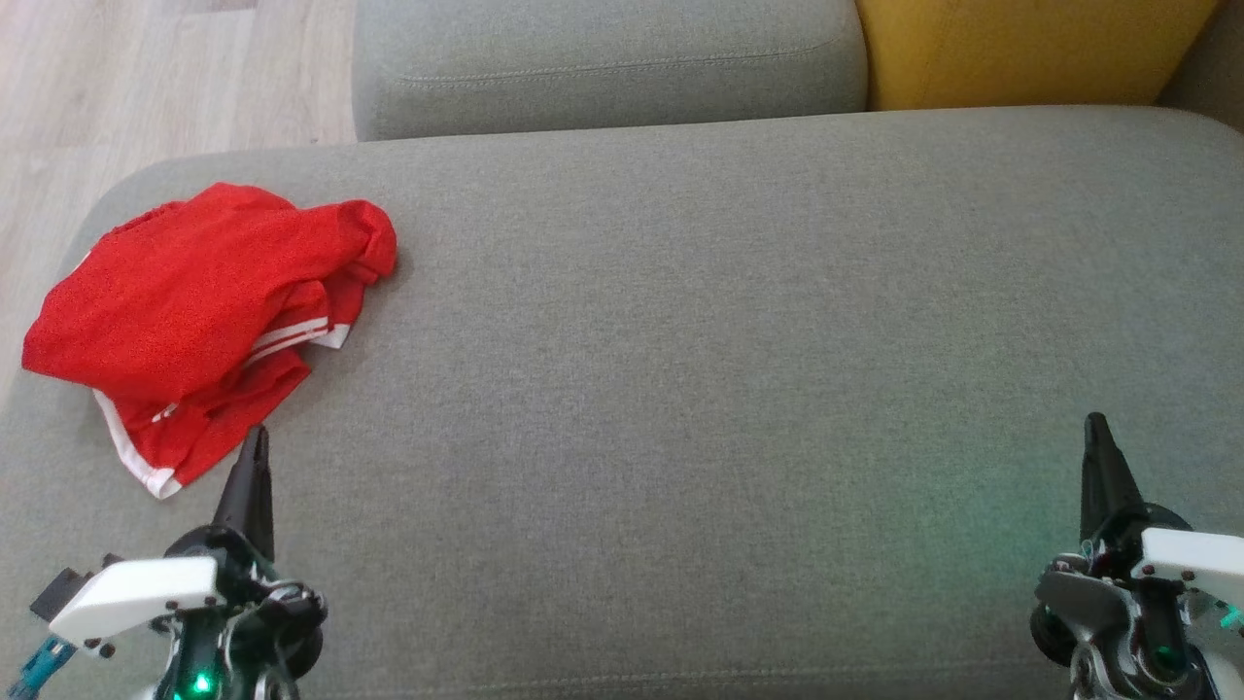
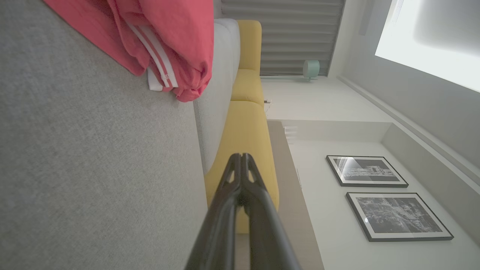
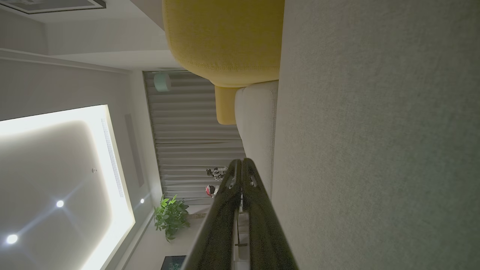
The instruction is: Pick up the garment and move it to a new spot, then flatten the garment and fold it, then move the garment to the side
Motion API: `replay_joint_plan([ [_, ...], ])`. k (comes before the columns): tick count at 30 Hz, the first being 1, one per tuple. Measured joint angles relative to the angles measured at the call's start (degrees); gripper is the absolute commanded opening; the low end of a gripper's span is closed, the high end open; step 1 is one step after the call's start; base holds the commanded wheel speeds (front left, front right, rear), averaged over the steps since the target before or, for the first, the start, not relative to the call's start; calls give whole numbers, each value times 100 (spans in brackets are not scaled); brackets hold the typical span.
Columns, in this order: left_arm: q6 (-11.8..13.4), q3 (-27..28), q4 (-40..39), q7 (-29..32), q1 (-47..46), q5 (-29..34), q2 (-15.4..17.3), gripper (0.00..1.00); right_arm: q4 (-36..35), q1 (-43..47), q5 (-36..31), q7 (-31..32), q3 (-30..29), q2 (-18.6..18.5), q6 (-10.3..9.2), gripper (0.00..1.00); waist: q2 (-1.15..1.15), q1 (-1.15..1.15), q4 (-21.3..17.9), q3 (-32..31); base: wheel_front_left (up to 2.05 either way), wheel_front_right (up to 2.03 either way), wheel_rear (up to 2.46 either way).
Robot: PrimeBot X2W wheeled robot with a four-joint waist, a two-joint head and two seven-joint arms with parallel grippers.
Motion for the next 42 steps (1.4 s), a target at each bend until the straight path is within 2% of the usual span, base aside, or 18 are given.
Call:
replay_joint_plan([
  [22, 0, 0, 0, 0, 0, 0, 0, 0, 0, 0, 0, 0, 0, 0, 0, 0, 0, 0, 0, 0, 0, 0, 0],
  [23, 2, -7, 46, -3, 8, -4, -3, 100, 46, 12, -1, -1, 4, 1, 0, 100, 0, 0, 0, 0, 0, 0, 0],
  [27, 11, -23, 353, -12, 271, -4, -69, 100, 346, 228, -1, -10, 14, 22, 0, 100, 0, 0, -1, 2, 0, 0, 0],
  [42, 11, -67, 315, -260, 333, 58, -75, 100, 300, 247, -424, -235, 41, 26, 0, 100, 0, 0, -6, 11, 0, 0, 0],
])
